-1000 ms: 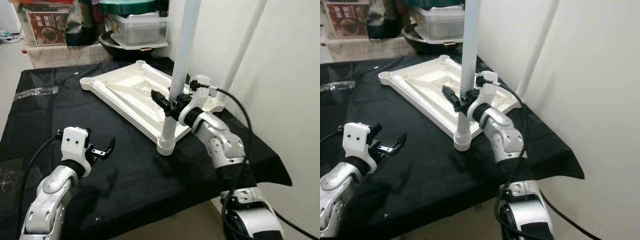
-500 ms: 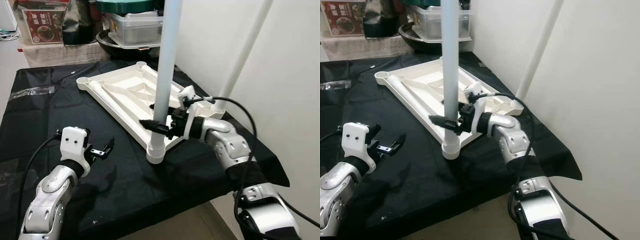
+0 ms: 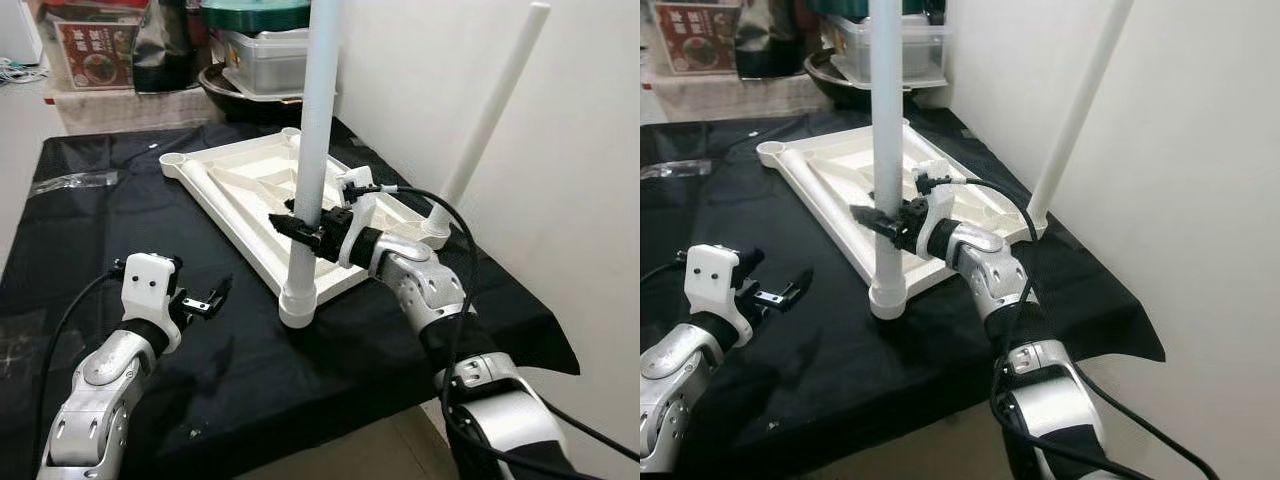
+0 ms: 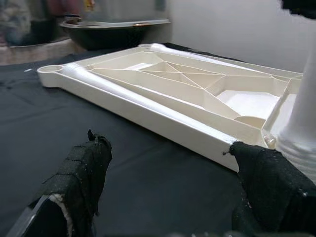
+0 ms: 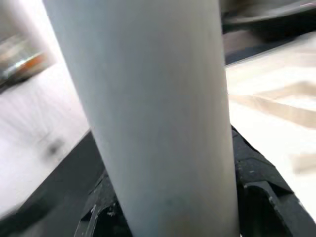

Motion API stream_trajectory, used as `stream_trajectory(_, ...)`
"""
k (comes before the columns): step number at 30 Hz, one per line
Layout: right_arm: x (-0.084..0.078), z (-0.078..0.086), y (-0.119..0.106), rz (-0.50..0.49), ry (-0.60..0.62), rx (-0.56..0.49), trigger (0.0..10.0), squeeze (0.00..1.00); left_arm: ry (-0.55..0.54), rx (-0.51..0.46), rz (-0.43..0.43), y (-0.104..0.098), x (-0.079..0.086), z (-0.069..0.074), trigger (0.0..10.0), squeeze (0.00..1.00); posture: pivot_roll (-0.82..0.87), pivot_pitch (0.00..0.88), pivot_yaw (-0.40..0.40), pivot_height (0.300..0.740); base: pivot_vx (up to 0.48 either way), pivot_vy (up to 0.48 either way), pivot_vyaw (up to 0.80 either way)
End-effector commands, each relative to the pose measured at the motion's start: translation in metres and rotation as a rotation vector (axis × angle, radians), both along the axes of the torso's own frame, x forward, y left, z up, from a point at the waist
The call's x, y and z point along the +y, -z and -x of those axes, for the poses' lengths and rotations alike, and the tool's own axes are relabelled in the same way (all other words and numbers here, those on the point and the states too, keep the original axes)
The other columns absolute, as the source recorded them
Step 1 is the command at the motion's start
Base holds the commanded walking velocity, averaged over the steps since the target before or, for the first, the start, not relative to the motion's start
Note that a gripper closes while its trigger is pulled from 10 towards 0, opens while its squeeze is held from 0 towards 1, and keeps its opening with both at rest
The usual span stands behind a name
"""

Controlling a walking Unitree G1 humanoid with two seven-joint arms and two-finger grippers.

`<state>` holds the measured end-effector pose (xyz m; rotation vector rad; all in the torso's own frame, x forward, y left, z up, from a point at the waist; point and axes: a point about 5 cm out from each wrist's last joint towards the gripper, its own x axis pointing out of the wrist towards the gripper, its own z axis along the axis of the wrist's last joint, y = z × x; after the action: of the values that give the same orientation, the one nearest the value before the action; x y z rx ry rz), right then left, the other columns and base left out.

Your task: Building children table

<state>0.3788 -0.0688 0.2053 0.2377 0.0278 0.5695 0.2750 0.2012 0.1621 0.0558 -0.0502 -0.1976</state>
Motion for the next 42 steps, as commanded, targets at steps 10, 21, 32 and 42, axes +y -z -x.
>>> stream_trajectory(10,-0.005,0.029,0.015,-0.002,0.481,0.047,0.0,0.00,0.012,0.016,-0.011,0.003,-0.005,-0.002,10.0,0.00,0.10,0.000,-0.097,0.740,0.000,0.000,0.00)
stream_trajectory(21,0.001,0.030,-0.001,-0.066,0.322,-0.110,0.0,0.00,0.005,0.007,0.005,0.002,-0.005,-0.003,10.0,0.00,0.12,0.000,-0.119,0.740,0.000,0.000,0.00)
stream_trajectory(32,0.021,0.030,-0.030,-0.309,-0.038,-0.075,0.0,0.00,0.047,-0.002,0.030,0.000,-0.007,-0.001,10.0,0.00,0.11,0.000,-0.122,0.740,0.000,0.000,0.00)
stream_trajectory(42,0.017,0.024,-0.069,-0.446,-0.346,-0.114,0.0,0.00,0.185,0.020,0.014,-0.002,-0.002,0.022,10.0,0.00,0.11,0.000,-0.115,0.740,0.000,0.000,0.00)
